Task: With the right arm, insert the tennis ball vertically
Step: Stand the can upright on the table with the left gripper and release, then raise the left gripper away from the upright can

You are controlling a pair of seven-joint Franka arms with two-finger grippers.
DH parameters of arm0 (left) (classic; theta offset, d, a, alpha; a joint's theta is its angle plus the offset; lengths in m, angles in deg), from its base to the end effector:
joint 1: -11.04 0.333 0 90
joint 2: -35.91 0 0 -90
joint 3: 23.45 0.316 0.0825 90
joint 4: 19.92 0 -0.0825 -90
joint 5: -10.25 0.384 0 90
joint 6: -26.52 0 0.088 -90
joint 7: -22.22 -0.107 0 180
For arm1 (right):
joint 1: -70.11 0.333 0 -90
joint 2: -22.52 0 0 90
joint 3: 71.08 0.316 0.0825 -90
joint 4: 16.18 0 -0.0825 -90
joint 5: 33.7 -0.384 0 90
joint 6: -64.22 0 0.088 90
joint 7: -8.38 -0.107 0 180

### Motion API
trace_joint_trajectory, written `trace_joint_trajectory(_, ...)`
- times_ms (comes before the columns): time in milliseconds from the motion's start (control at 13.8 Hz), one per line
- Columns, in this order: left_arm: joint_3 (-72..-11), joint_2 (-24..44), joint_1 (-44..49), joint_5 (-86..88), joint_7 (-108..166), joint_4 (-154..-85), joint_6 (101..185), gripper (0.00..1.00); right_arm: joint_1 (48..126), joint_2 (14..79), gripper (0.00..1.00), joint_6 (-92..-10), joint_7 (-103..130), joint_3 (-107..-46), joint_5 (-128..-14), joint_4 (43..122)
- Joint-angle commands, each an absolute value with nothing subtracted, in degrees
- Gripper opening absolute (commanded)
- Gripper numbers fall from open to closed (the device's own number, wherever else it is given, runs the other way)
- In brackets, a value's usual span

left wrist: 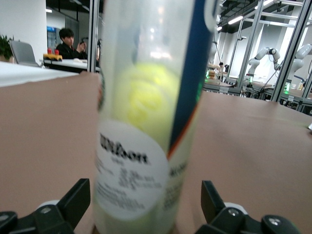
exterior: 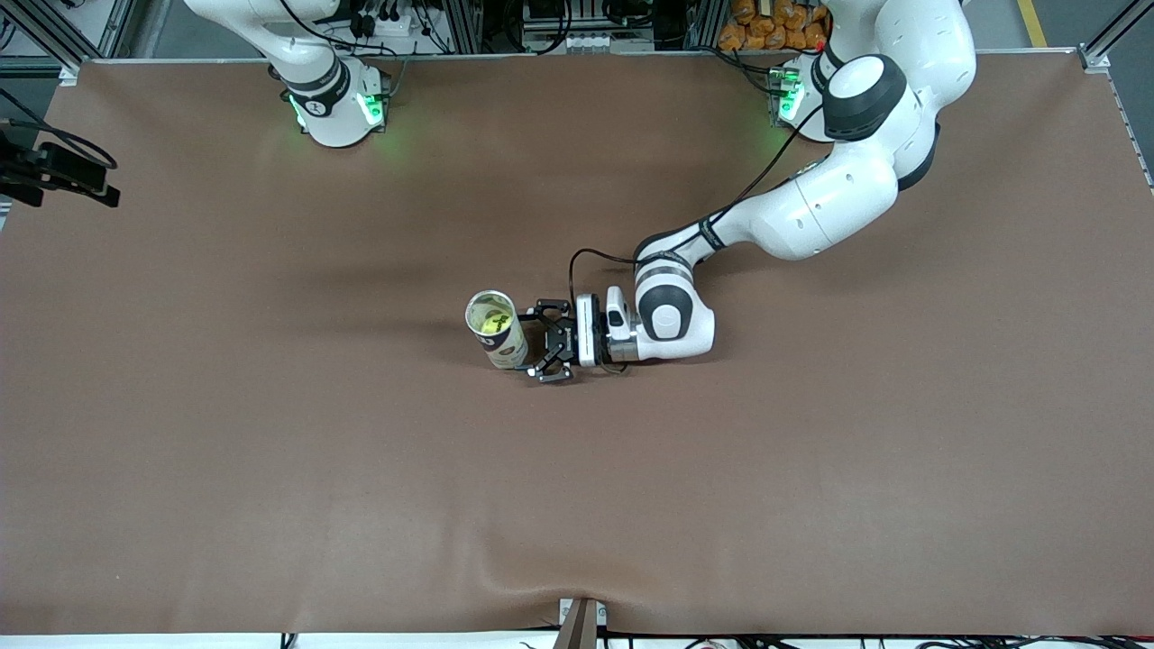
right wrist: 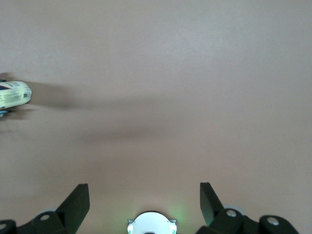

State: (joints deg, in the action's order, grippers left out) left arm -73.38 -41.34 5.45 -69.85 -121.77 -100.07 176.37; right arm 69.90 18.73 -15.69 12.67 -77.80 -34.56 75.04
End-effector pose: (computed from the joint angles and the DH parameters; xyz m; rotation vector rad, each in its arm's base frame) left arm 0.5197 -0.4832 0.0601 1.4092 -1.1979 1.0240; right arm 0.5109 -0.0625 0.6356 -3.0990 0.0677 0.2000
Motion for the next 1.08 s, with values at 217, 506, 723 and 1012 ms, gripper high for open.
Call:
trace_joint_trajectory(217, -73.3, -34.2, 11.3, -72.0, -121.9, -110.3, 178.9, 1.00, 70.7, 17.2, 1.00, -16.0, 8.6, -77.2, -33.1, 76.6)
trace_joint_trajectory(506, -74.2, -29.2, 15.4, -71.9, -121.0, -114.5, 179.3, 1.00, 70.8, 17.3, 1.00, -16.1, 7.7, -76.8, -33.1, 76.1)
trace_joint_trajectory(723, -74.3, -23.6, 18.3, -71.8, -118.9, -117.8, 181.7, 1.00, 70.6, 17.3, 1.00, -16.1, 8.6, -76.7, -33.1, 76.1)
trace_joint_trajectory(1012, -73.7, -17.3, 22.0, -70.7, -116.0, -121.7, 182.6, 1.00, 70.7, 17.3, 1.00, -16.1, 10.0, -76.8, -33.1, 76.0)
